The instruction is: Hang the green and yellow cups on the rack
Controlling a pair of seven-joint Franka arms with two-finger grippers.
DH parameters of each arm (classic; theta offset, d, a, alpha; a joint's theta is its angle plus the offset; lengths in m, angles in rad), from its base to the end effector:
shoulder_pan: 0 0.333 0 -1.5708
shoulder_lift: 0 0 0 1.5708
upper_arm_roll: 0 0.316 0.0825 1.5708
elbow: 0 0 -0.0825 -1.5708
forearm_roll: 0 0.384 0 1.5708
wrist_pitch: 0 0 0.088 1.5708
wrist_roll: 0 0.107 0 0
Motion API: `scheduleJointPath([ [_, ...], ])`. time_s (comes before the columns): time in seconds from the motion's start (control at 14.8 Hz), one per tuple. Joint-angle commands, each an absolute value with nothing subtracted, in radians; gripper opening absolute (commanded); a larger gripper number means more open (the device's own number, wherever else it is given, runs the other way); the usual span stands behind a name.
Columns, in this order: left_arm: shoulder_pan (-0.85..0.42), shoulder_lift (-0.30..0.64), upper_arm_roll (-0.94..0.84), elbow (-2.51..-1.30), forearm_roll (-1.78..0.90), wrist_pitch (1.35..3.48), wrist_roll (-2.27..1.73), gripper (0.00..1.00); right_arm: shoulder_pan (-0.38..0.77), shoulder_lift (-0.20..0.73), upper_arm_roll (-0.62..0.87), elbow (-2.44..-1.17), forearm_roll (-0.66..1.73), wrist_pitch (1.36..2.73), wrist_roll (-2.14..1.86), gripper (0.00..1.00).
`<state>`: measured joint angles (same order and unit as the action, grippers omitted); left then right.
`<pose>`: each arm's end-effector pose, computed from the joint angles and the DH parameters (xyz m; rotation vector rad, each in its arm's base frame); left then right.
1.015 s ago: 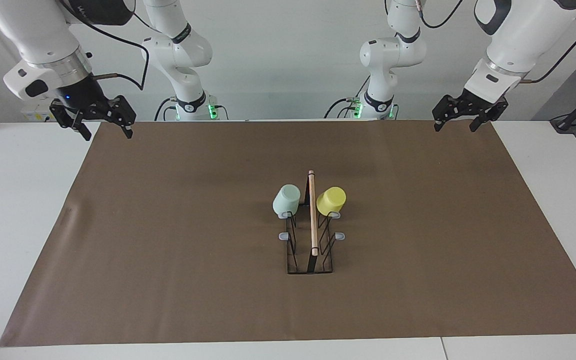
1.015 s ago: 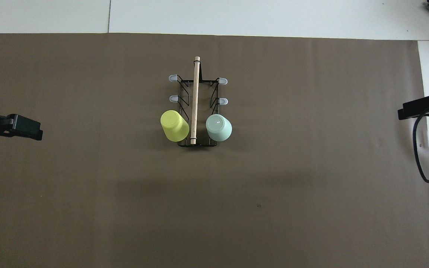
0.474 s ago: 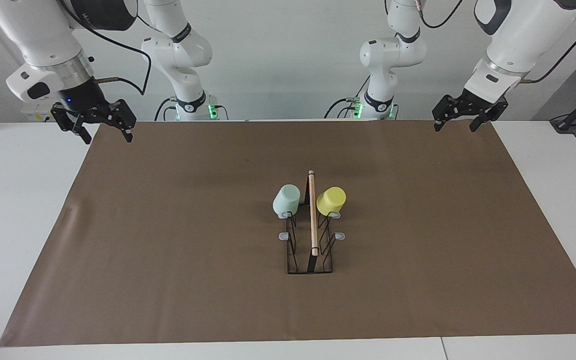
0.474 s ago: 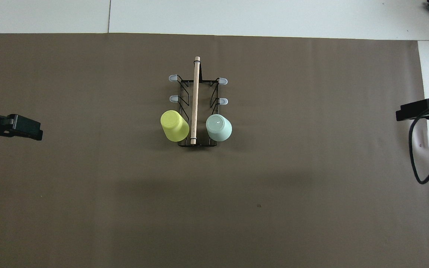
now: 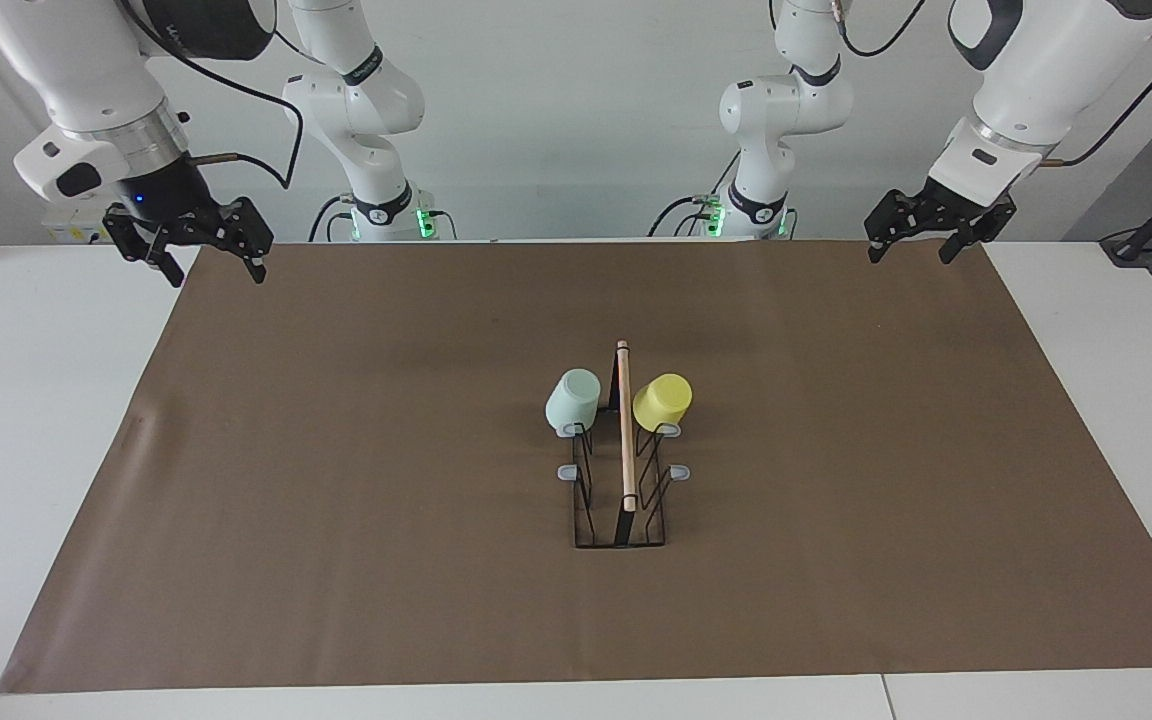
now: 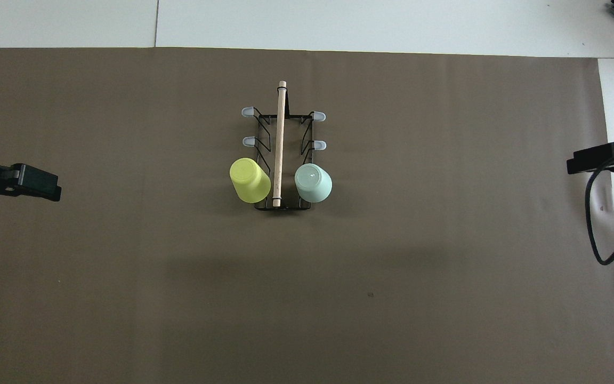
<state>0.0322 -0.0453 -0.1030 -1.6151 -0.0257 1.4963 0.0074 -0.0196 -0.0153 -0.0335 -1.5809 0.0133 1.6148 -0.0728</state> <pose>0.5304 -0.0418 0.6220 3.1183 -0.1231 -0.1161 0.5537 -0.0282 0.6322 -3.1298 -0.0304 -0.0782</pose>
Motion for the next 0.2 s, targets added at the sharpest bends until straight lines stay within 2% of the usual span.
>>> scheduleJointPath([
  [0.0, 0.044, -0.077, -0.109, -1.646, -0.023, 1.494, 0.017, 1.0, -0.028, -0.043, -0.026, -1.618, -0.008, 1.64, -0.094, 1.0],
  [0.14, 0.044, -0.077, -0.109, -1.646, -0.023, 1.494, 0.017, 1.0, -0.028, -0.043, -0.026, -1.618, -0.008, 1.64, -0.094, 1.0],
])
